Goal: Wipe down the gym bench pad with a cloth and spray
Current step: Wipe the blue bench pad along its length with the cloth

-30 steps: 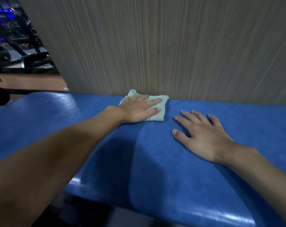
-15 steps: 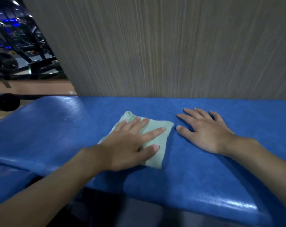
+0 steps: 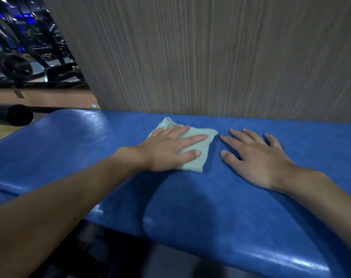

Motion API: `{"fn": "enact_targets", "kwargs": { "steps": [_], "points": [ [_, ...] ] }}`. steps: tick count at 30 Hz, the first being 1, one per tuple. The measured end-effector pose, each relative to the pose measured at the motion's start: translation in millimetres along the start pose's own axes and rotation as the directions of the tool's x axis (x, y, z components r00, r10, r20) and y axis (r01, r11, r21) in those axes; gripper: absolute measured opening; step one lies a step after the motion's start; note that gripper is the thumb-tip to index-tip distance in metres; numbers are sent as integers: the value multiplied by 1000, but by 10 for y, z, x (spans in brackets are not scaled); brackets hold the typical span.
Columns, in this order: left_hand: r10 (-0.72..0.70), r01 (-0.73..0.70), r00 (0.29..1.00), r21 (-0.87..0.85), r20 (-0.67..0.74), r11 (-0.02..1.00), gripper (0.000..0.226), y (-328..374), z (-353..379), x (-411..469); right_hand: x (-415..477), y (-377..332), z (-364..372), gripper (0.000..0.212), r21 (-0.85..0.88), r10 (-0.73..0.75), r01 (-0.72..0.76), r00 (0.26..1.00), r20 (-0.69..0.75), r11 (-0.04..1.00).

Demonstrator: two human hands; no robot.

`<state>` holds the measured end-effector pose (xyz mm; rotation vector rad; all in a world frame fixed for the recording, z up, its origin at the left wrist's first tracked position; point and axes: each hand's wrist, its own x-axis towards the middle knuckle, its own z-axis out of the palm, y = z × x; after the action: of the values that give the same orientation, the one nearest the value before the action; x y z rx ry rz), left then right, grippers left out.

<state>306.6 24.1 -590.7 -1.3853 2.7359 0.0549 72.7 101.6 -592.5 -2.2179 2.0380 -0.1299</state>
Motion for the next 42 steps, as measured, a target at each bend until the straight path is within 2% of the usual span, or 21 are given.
{"fn": "enact_targets", "kwargs": {
  "steps": [3, 5, 9, 13, 18, 24, 28, 34, 37, 42],
  "points": [
    [-37, 37, 999, 19, 3, 999, 72, -173, -74, 521, -7, -9, -9, 66, -6, -2, 2, 1000, -4, 1000],
    [-61, 61, 998, 3, -16, 998, 63, -226, -111, 750, -17, -12, -9, 65, -5, 1, -1, 1000, -7, 1000],
    [-91, 91, 995, -13, -32, 996, 58, -231, -85, 773, -23, -8, -10, 63, 4, 4, -4, 1000, -10, 1000],
    [-68, 68, 998, -20, 4, 997, 74, -108, -27, 244, -23, -18, -13, 62, 11, 7, -7, 1000, -7, 1000],
    [30, -29, 998, 33, -46, 999, 53, 183, 67, -802, -40, -20, -17, 62, 19, 3, -2, 1000, -3, 1000],
    [48, -47, 996, 11, -77, 999, 59, 314, 135, -1410, -23, -84, -118, 59, -23, -10, 10, 1000, -27, 1000],
    [0, 0, 999, 0, -33, 1000, 55, 216, 82, -1080, 37, -167, -63, 62, 18, -22, 22, 999, 24, 1000],
    [-41, 41, 999, -2, -13, 999, 74, -163, -35, -51, 70, -142, 5, 72, -27, -28, 29, 999, 33, 999],
    [-76, 77, 997, 20, -11, 997, 58, -354, -104, 513, 71, -135, 15, 75, -23, -31, 32, 999, 24, 999],
    [-93, 94, 995, 17, -46, 995, 55, -451, -91, 762, 69, -132, 25, 71, -15, -34, 35, 999, 8, 999]
  ]
}}
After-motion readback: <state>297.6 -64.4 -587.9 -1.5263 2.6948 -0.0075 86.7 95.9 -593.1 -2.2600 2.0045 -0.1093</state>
